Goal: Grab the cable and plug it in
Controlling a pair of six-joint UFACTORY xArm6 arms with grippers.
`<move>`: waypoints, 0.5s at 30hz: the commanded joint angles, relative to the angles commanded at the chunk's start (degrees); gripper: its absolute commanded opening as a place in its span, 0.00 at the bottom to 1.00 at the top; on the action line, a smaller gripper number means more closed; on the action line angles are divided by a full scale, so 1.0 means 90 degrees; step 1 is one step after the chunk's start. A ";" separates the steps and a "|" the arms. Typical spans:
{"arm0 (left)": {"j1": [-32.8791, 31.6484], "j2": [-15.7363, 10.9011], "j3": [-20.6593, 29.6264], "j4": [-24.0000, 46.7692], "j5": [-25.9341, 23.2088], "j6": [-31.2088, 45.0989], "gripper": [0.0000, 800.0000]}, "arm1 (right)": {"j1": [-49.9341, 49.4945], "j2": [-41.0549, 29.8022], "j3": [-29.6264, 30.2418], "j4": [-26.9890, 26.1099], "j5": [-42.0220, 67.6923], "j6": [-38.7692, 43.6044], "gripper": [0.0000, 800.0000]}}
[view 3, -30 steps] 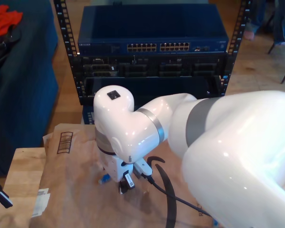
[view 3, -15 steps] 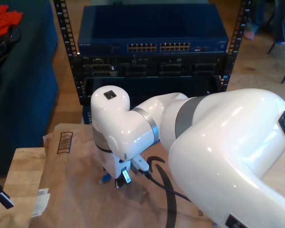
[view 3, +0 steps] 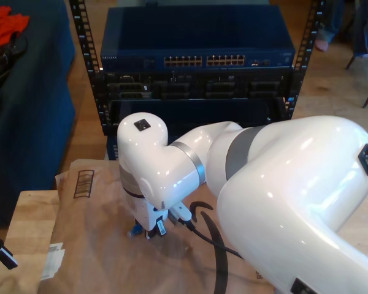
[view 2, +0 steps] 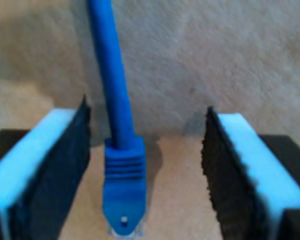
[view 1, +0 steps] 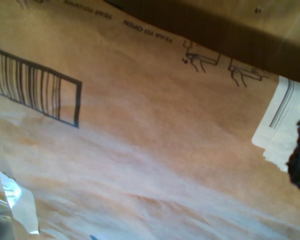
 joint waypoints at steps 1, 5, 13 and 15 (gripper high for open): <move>0.0000 -0.0010 0.0000 0.0000 0.0000 0.0000 1.00 | 0.0000 0.0000 0.0020 0.0000 -0.0029 0.0000 0.35; 0.0000 -0.0010 0.0000 0.0000 0.0000 0.0000 1.00 | 0.0000 -0.0020 0.0059 0.0010 -0.0137 0.0000 0.12; -0.0098 -0.0039 -0.0078 -0.0156 0.0029 0.0000 1.00 | -0.0078 -0.0684 0.0479 0.0049 -0.0147 0.0078 0.00; -0.0322 -0.0137 -0.0137 -0.0391 0.0068 -0.0010 1.00 | -0.0215 -0.1182 0.0742 0.0059 -0.0059 0.0156 0.00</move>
